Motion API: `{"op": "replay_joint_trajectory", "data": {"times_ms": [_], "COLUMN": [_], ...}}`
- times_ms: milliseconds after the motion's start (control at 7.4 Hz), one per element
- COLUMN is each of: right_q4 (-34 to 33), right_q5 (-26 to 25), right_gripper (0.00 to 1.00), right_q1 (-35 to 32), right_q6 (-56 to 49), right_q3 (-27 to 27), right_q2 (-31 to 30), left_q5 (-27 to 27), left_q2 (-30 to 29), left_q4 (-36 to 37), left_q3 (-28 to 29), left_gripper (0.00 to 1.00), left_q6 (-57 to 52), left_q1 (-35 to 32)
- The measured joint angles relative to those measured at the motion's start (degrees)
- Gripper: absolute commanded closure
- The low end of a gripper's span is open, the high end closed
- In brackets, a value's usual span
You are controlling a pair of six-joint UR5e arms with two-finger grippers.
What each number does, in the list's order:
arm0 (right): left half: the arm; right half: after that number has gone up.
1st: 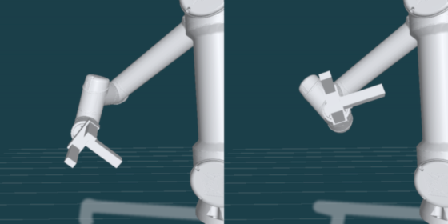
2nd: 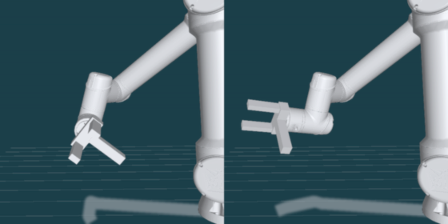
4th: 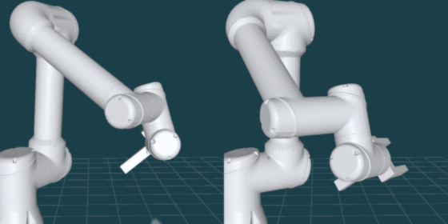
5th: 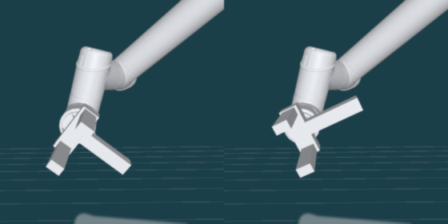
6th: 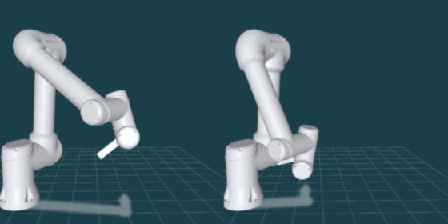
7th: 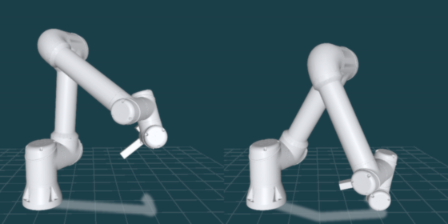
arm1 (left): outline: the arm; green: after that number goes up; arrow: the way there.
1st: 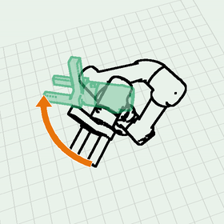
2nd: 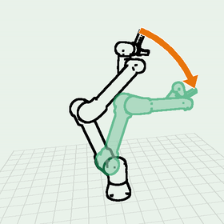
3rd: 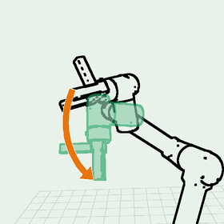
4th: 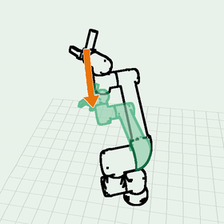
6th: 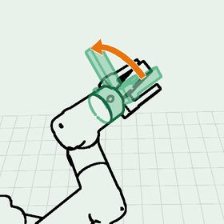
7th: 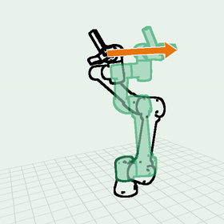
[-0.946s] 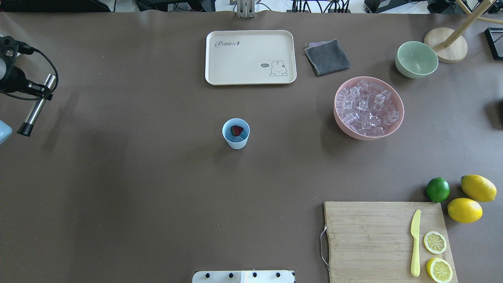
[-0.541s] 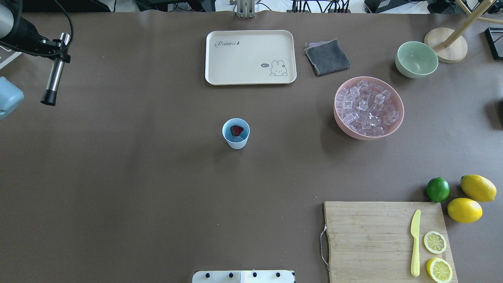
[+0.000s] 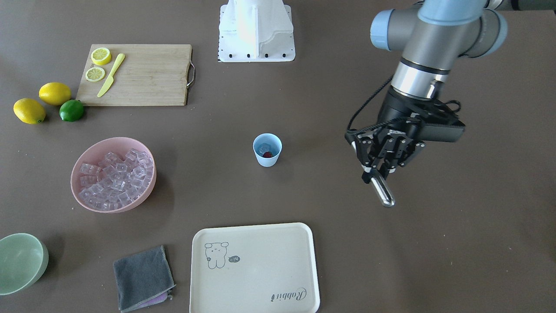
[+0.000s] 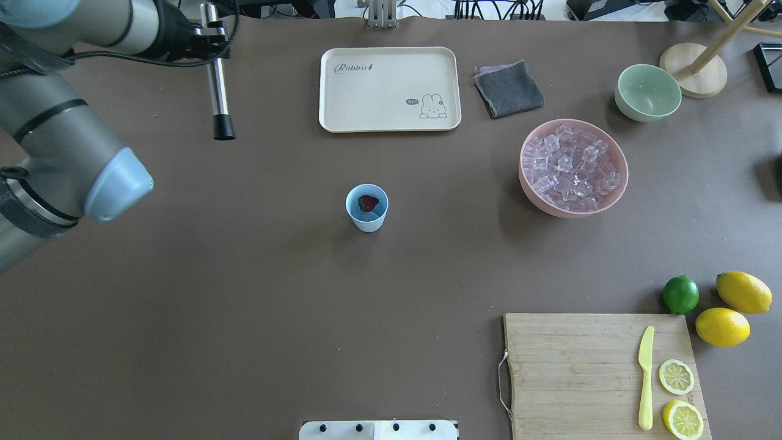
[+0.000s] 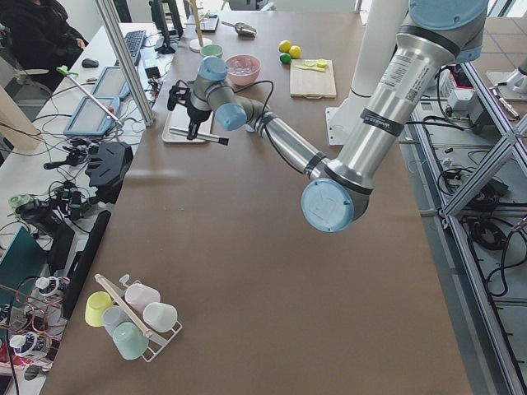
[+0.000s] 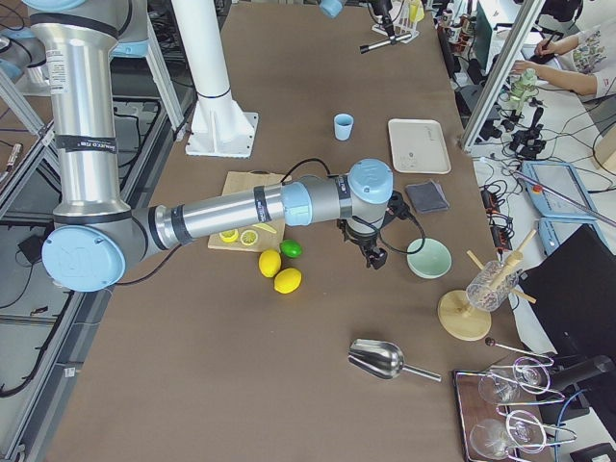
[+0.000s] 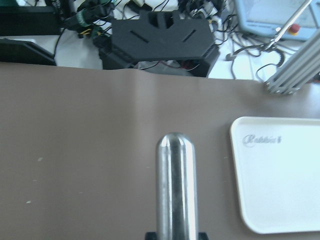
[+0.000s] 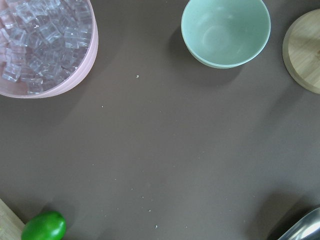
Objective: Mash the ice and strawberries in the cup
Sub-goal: 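Lift the muddler with the left gripper and bring it over the cup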
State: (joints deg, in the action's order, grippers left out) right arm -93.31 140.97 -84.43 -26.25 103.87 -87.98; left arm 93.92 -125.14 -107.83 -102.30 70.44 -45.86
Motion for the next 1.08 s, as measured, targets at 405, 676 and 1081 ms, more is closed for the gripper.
{"op": "replay_joint_trajectory", "data": {"times_ms": [405, 676, 1081], "right_q4": [-0.03, -0.03, -0.03], "right_q5": [0.20, 0.21, 0.30], "right_gripper": [0.09, 0.09, 0.09], "right_q1": [1.02, 1.09, 1.11], "right_q6": [0.62, 0.67, 0.87], "right_q3": [0.21, 0.28, 0.63], "right_q2": [0.31, 0.33, 0.19], "left_q5": [-30.62, -41.37, -54.90], "left_q2": [-2.60, -1.44, -0.87], "left_q4": [-0.17, -0.33, -0.04], "left_q3": [-1.24, -1.04, 1.08], "left_gripper": [1.00, 1.00, 1.00], "left_q6": [9.43, 10.82, 11.63], "left_q1": [18.36, 21.89, 24.88]}}
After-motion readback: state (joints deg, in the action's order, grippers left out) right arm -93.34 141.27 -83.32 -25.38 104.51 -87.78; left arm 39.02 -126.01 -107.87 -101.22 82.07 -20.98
